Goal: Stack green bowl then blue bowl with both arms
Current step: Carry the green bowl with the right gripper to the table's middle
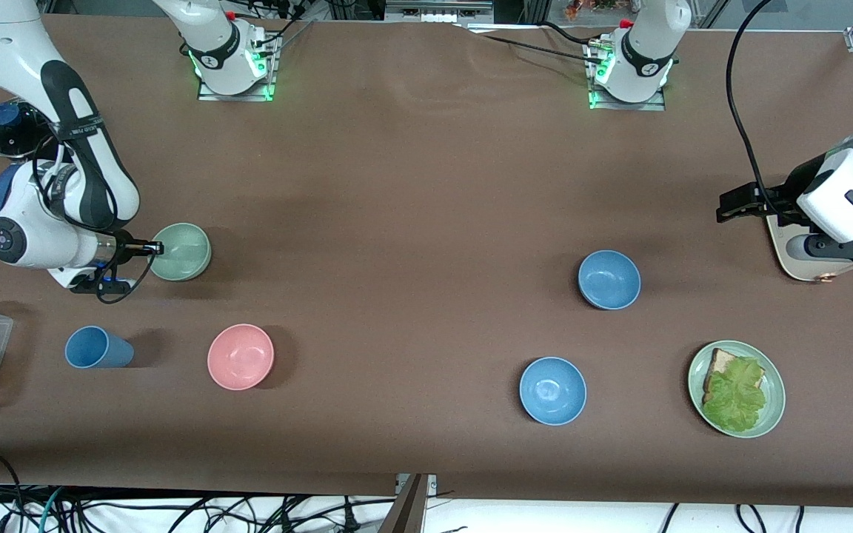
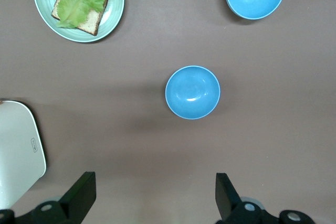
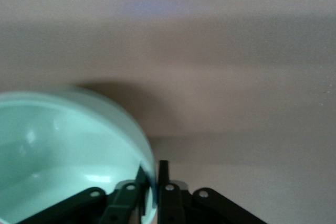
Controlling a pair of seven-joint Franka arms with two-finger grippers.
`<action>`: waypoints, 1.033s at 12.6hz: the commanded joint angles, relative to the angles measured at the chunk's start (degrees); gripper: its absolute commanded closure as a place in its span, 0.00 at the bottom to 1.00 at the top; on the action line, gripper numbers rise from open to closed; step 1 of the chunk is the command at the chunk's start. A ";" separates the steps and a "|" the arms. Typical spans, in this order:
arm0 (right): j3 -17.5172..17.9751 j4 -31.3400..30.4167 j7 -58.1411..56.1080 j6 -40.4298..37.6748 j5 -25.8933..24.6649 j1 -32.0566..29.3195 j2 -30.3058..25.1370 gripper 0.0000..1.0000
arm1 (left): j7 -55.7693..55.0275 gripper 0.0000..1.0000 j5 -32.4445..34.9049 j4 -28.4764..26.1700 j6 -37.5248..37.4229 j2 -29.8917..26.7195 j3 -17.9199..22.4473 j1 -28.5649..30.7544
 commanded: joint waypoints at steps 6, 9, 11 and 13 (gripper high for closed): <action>10.76 11.28 8.75 -22.50 8.44 -0.69 -4.48 1.00 | 0.91 0.00 0.41 1.92 -0.92 1.00 0.00 -0.45; 15.78 13.92 23.29 -18.40 10.58 4.90 -3.43 1.00 | 0.82 0.00 0.32 1.92 -0.92 1.53 0.09 -0.45; 15.70 15.23 40.08 -10.68 10.58 13.33 -0.81 1.00 | 0.99 0.00 0.24 1.92 -0.92 1.70 0.09 -0.19; 16.75 17.26 49.34 -3.47 12.94 19.58 3.76 1.00 | 0.91 0.00 0.23 2.01 -0.92 1.26 0.17 -0.01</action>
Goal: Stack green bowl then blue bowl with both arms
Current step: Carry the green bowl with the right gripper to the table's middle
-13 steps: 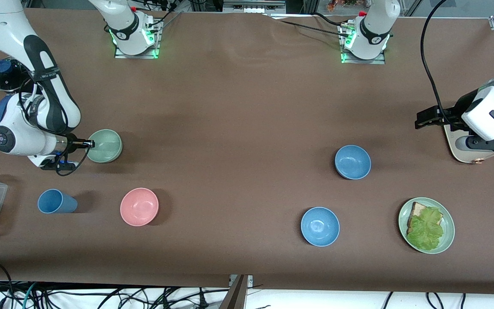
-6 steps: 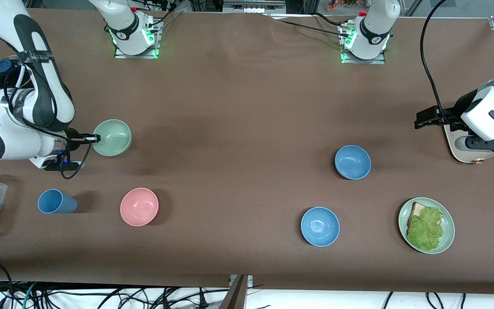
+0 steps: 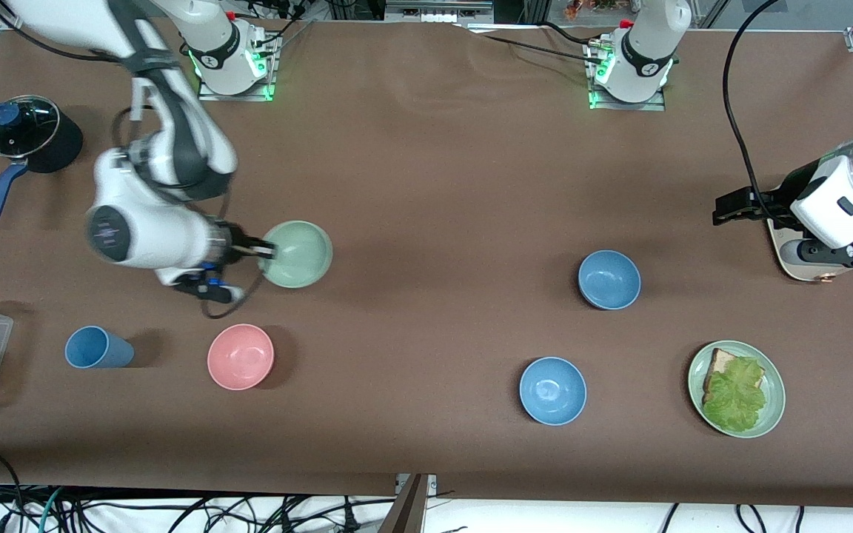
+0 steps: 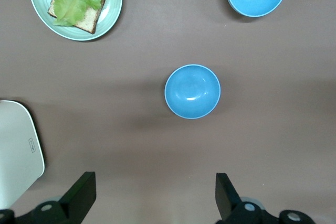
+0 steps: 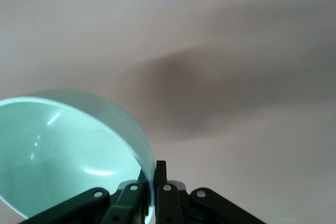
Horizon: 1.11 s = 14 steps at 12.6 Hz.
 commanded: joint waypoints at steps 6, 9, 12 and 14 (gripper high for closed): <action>0.20 9.32 26.15 25.64 3.43 20.94 16.71 1.00 | 1.17 0.00 0.68 -0.72 1.69 1.16 0.44 0.16; 0.20 9.24 27.58 25.76 3.34 22.36 16.90 0.73 | 1.26 0.00 0.59 -7.83 11.60 1.60 0.35 -0.45; -0.94 9.24 27.23 24.97 2.73 22.01 15.32 0.00 | 1.26 0.00 0.50 -16.26 24.43 3.79 0.35 -0.98; -3.13 9.41 26.71 20.60 2.73 21.92 10.85 0.00 | 1.61 0.00 0.59 -19.70 30.78 6.34 0.26 -1.16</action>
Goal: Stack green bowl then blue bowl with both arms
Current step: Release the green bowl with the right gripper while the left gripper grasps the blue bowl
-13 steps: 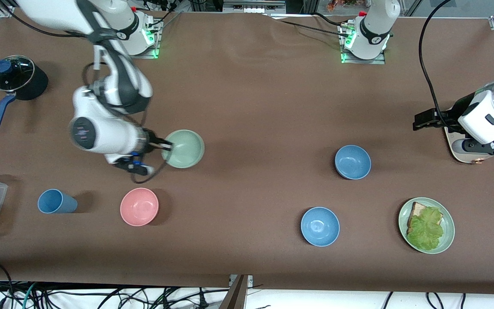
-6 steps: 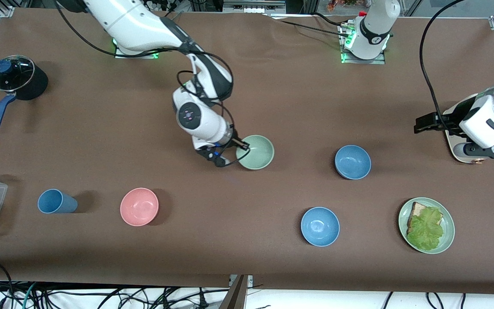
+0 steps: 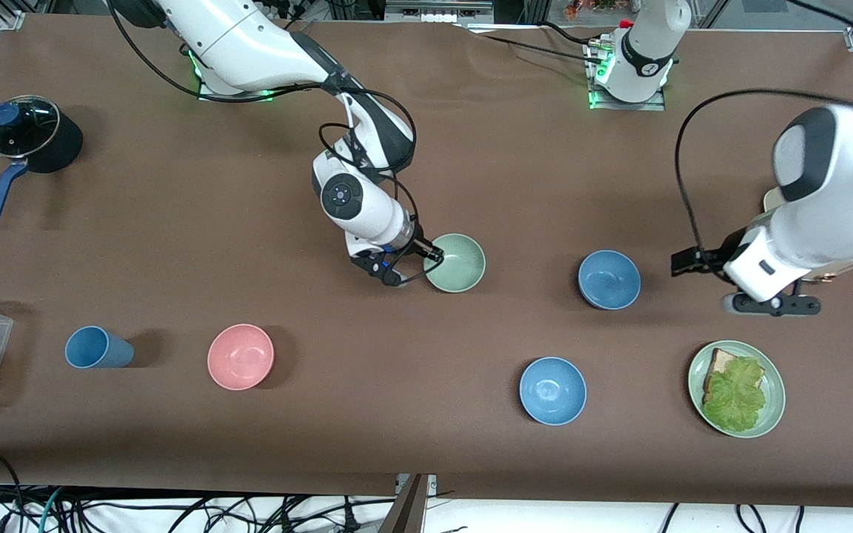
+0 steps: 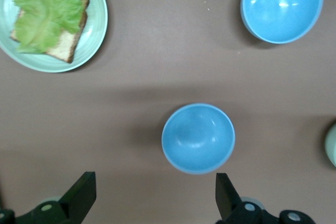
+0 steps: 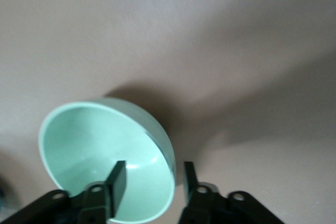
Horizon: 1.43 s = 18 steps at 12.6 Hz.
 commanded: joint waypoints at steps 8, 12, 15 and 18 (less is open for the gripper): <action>-22.76 0.55 -30.30 -32.94 0.63 -5.18 -23.13 0.00 | 2.92 0.00 1.20 -11.22 21.75 9.36 0.35 -1.37; -36.31 7.91 -54.58 -48.06 0.45 -5.44 -25.08 0.00 | 3.54 0.16 1.11 -15.09 27.30 11.03 0.35 -1.37; -38.20 9.60 -64.28 -50.13 -10.75 -6.83 -25.95 0.00 | 3.37 1.00 1.11 -15.62 26.08 10.95 0.26 -1.37; -18.30 4.89 -63.70 -50.57 -11.94 -24.63 -30.43 0.00 | 2.67 1.00 -0.20 -12.39 19.24 10.07 0.17 -1.37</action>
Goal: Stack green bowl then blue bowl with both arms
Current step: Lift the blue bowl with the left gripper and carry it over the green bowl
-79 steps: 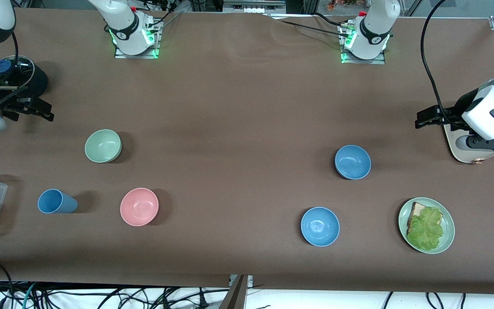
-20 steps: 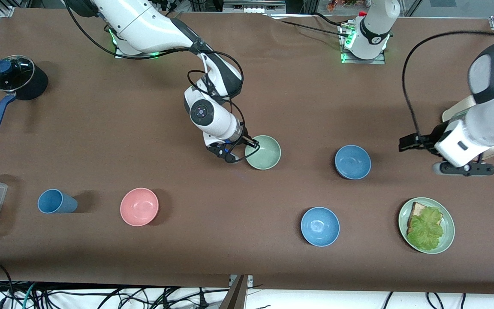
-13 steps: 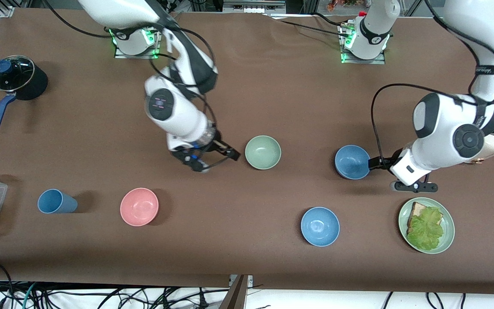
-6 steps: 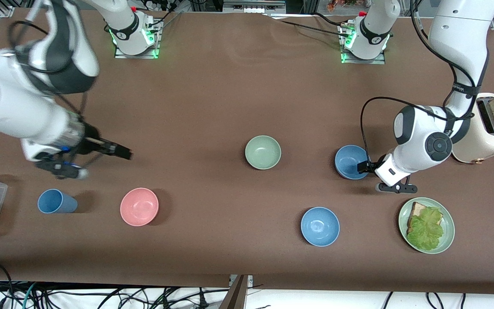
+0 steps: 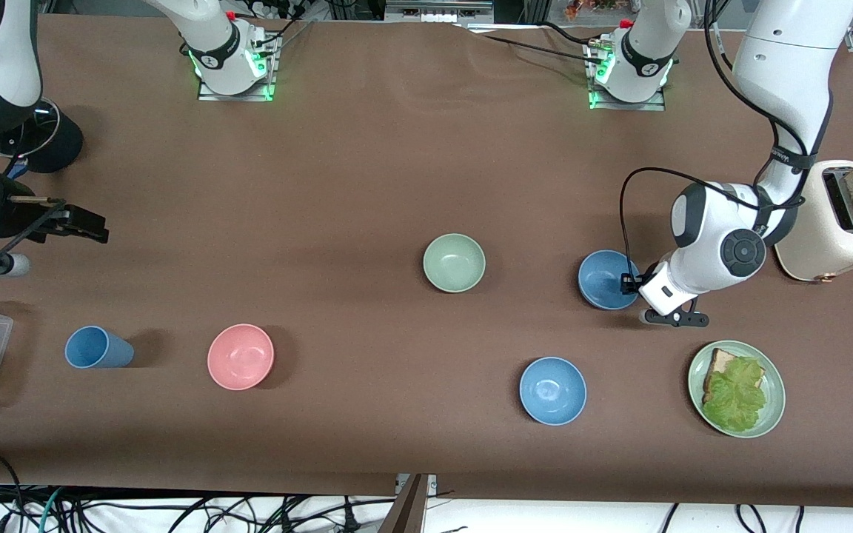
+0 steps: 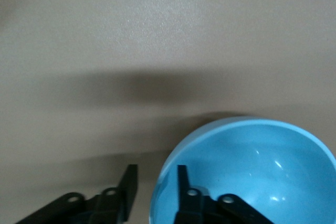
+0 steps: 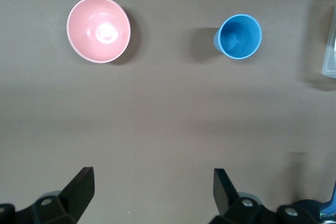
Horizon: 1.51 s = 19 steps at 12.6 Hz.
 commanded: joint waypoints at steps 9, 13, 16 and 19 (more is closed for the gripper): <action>14.76 -22.11 -0.72 8.59 -5.71 -16.49 -18.03 0.00 | -5.86 1.00 -9.69 17.47 -18.74 -1.01 0.08 -12.86; 15.11 -20.35 0.58 9.14 -4.75 -16.15 -17.25 0.00 | -16.86 1.00 -9.88 23.97 -18.13 4.61 0.08 -22.71; 15.11 -19.56 2.09 8.69 -3.16 -15.88 -17.06 0.00 | -19.87 1.00 -9.53 25.31 -15.59 6.56 0.17 -26.67; 15.11 -19.47 2.09 8.25 -2.98 -15.88 -16.89 0.00 | -19.52 1.00 -9.17 25.13 -14.18 7.53 0.26 -27.48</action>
